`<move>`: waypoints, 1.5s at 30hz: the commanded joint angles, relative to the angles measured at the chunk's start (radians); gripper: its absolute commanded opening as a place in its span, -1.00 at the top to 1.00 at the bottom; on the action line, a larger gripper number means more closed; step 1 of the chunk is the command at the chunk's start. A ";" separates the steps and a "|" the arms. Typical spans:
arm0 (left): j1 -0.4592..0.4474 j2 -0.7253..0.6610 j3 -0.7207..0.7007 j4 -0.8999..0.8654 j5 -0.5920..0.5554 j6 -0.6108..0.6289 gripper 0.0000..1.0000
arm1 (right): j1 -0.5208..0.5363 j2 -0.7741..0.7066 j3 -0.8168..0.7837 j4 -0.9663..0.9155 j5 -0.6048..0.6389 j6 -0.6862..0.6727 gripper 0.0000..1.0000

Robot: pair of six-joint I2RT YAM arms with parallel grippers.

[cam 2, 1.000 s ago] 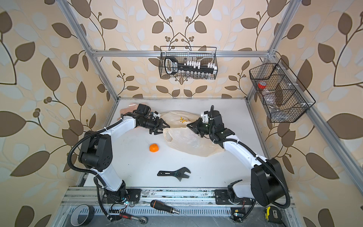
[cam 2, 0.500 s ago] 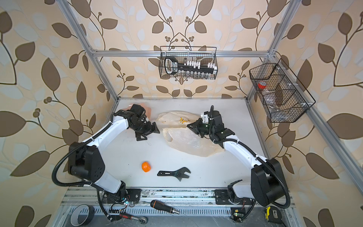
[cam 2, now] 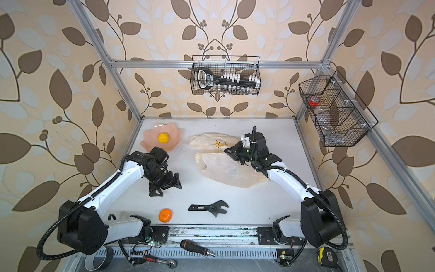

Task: Place the fruits into the plastic bag
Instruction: Pick up the fruit from the bottom-left of the table.

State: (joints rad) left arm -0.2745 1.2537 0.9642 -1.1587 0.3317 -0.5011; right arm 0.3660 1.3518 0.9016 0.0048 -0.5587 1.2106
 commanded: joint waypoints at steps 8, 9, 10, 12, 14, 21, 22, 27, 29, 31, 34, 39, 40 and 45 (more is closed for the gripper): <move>-0.002 0.029 0.016 -0.022 -0.026 -0.043 -0.91 | -0.002 -0.004 -0.001 0.012 -0.019 -0.003 1.00; -0.002 0.029 0.016 -0.041 -0.039 -0.041 -0.90 | -0.002 -0.006 -0.002 0.008 -0.021 -0.005 1.00; -0.002 0.026 0.015 -0.065 -0.063 -0.039 -0.90 | -0.004 -0.008 -0.001 0.004 -0.021 -0.006 1.00; -0.003 0.012 0.004 -0.111 -0.119 -0.035 -0.90 | -0.004 -0.012 -0.003 0.002 -0.020 -0.008 1.00; -0.003 -0.007 -0.029 -0.141 -0.170 -0.041 -0.90 | -0.005 -0.014 -0.006 0.004 -0.019 -0.008 1.00; -0.048 -0.025 -0.120 -0.121 -0.199 -0.145 -0.83 | -0.004 -0.011 -0.012 0.015 -0.020 -0.001 1.00; -0.060 -0.017 -0.123 -0.121 -0.204 -0.161 -0.82 | -0.004 -0.011 -0.011 0.015 -0.020 -0.001 1.00; -0.105 -0.013 -0.183 -0.084 -0.190 -0.237 -0.77 | -0.003 -0.014 -0.012 0.014 -0.024 -0.003 1.00; -0.122 -0.006 -0.209 -0.066 -0.179 -0.266 -0.77 | -0.003 -0.014 -0.015 0.016 -0.026 -0.003 1.00; -0.134 0.002 -0.224 -0.054 -0.174 -0.286 -0.77 | -0.004 -0.014 -0.013 0.020 -0.030 -0.002 1.00; -0.143 0.012 -0.233 -0.030 -0.166 -0.301 -0.77 | -0.005 -0.012 -0.014 0.026 -0.031 0.000 1.00; -0.147 0.041 -0.236 -0.017 -0.152 -0.300 -0.73 | -0.005 -0.008 -0.018 0.042 -0.037 0.007 1.00; -0.149 0.041 -0.239 -0.015 -0.148 -0.300 -0.71 | -0.005 -0.008 -0.019 0.044 -0.038 0.006 1.00; -0.165 0.062 -0.240 -0.022 -0.153 -0.306 -0.70 | -0.009 -0.013 -0.040 0.068 -0.044 0.020 1.00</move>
State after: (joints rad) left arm -0.4267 1.3064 0.7311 -1.1507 0.1791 -0.7876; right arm 0.3634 1.3518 0.8906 0.0429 -0.5850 1.2106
